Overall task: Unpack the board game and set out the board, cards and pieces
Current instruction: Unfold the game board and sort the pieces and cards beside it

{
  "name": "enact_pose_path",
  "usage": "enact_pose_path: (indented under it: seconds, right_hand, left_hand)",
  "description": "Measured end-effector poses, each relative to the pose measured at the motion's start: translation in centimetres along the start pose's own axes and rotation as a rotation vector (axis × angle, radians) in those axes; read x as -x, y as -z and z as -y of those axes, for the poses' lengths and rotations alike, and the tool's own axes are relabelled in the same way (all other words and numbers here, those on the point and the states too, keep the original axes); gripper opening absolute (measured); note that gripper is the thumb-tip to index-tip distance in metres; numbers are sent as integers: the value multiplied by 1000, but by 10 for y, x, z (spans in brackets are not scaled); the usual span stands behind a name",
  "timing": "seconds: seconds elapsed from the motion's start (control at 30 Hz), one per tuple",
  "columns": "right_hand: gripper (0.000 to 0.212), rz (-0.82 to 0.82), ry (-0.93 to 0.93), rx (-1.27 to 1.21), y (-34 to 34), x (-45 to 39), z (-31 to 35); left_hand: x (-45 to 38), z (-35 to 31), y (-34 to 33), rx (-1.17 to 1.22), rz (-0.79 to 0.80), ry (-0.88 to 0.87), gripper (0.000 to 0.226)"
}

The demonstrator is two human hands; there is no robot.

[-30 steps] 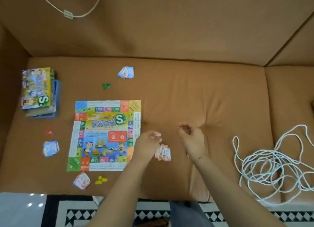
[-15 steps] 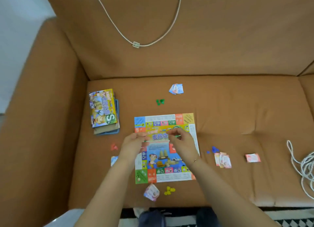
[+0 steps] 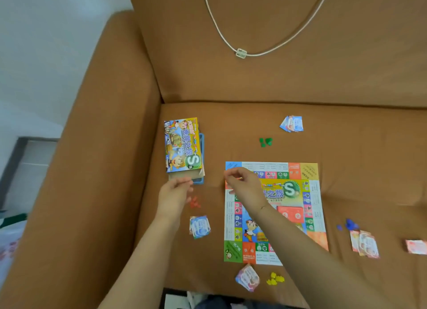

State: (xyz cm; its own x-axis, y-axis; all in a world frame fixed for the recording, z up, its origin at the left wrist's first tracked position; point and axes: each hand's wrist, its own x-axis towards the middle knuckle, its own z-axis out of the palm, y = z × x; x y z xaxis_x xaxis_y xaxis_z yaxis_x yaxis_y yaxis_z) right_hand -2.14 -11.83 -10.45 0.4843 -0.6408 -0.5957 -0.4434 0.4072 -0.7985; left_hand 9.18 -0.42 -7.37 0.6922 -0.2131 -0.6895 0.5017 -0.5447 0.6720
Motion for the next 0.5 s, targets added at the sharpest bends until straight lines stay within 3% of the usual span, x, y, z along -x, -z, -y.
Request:
enact_pose_path:
  seconds: [0.2,0.37,0.4,0.5]
  right_hand:
    - [12,-17,-40,54,-40,-48,-15]
    - [27,-50,-107,106,-74,-83,-32]
    - [29,-40,-111,110,-79,-87,-35]
    - [31,-89,-138,69,-96,-94,-47]
  left_hand:
    - [-76,-9,11,-104,-164,-85,40]
    - [-141,-1,14,-193,-44,26,86]
    - [-149,6,15,-195,-12,35,82]
    - [-159,16,23,-240,37,-37,32]
